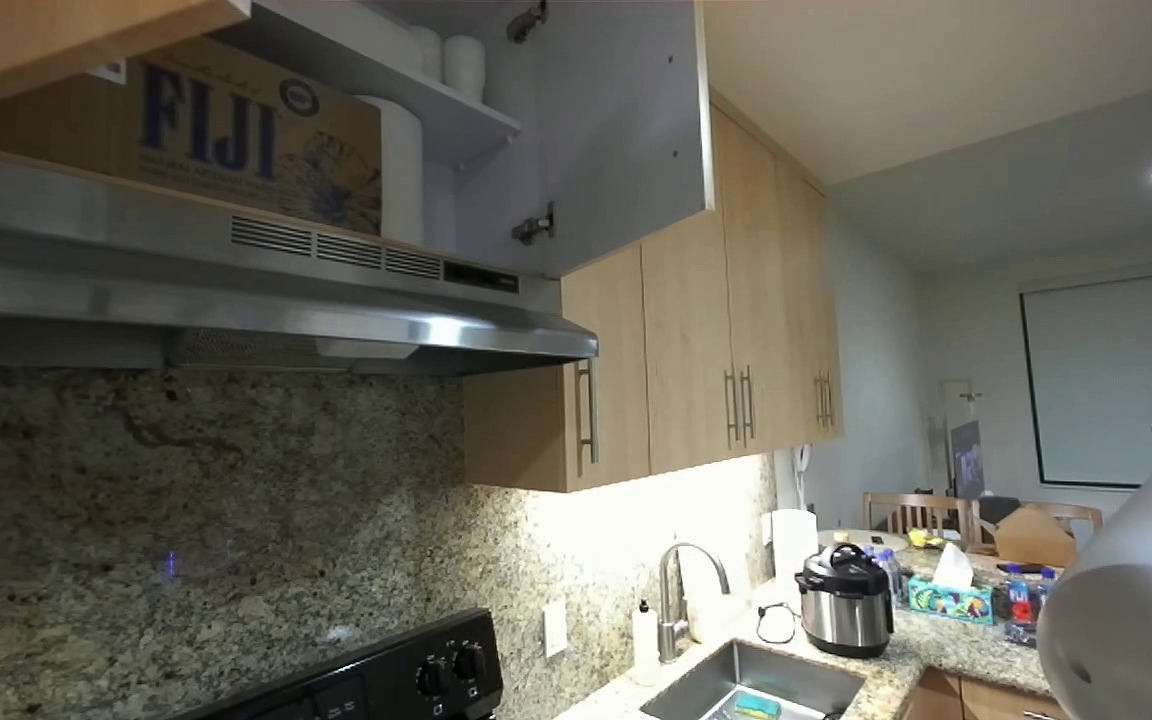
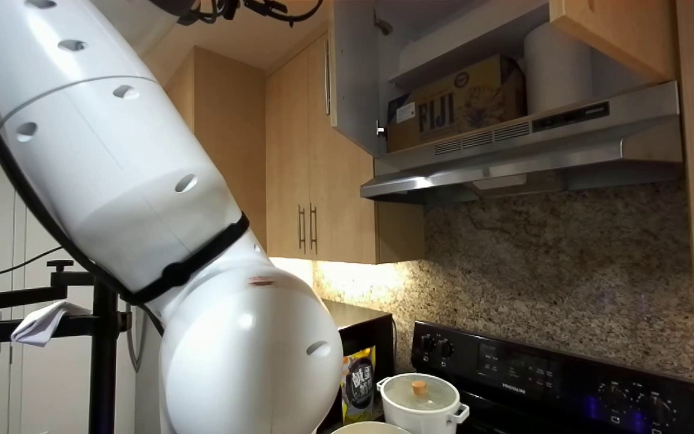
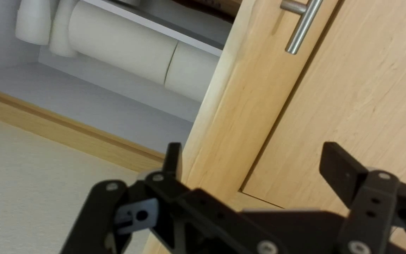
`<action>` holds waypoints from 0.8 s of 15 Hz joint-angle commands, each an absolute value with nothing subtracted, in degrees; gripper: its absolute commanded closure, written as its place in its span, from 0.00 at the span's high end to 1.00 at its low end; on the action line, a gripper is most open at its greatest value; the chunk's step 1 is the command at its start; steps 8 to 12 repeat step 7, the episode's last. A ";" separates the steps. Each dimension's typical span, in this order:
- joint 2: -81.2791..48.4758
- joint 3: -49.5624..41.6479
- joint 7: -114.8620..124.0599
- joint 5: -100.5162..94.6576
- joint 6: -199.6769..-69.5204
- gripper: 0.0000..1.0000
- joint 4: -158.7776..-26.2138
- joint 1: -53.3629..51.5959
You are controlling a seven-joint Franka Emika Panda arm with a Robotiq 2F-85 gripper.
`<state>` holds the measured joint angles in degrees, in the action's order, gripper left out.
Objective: Open the left door of the cupboard
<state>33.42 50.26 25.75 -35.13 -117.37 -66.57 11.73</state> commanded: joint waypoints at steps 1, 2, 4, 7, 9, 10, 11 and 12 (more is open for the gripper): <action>34.35 50.48 24.82 -32.78 -117.66 1.00 -66.56 13.66; 34.34 50.87 24.83 -32.84 -117.56 1.00 -67.12 13.61; 34.34 51.42 24.87 -32.96 -117.57 1.00 -68.11 13.58; 34.34 51.42 24.87 -32.96 -117.58 1.00 -68.11 13.60; 34.34 51.42 24.87 -32.96 -117.58 1.00 -68.11 13.60; 34.34 51.42 24.87 -32.96 -117.58 1.00 -68.11 13.60; 34.34 51.42 24.87 -32.96 -117.58 1.00 -68.11 13.60; 34.34 51.42 24.87 -32.96 -117.58 1.00 -68.11 13.60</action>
